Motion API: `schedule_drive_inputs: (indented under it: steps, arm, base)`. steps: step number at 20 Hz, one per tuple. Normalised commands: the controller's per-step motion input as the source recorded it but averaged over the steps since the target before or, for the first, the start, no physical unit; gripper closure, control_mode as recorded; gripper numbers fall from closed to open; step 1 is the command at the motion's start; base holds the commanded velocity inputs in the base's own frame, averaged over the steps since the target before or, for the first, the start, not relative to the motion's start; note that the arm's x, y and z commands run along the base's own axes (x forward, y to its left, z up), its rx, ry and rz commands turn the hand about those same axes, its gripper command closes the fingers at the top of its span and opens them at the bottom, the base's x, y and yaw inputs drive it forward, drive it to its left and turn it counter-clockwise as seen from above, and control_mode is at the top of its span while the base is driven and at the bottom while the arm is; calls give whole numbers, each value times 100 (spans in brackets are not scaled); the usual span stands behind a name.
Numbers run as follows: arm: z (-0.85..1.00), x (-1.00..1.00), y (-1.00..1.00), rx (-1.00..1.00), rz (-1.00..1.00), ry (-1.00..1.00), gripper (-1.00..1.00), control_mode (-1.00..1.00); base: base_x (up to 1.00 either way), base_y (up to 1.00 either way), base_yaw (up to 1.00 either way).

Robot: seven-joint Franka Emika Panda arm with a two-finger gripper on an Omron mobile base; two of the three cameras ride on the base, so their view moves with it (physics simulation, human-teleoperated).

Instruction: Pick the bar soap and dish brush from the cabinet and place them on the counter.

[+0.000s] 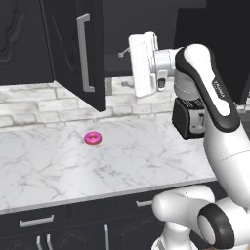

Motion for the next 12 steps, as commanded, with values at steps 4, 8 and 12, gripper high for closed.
schedule_drive_inputs:
  steps: [4, 8, 12]
  arm:
    - [-14, 7, 34, 0, 6, 5, -100, -100]
    - [-20, 15, 49, 0, 4, 8, -100, -100]
    - [-14, 2, 44, 0, 3, 4, -100, -100]
  base:
    - [0, 0, 0]
    - [0, 0, 0]
    - [0, 0, 0]
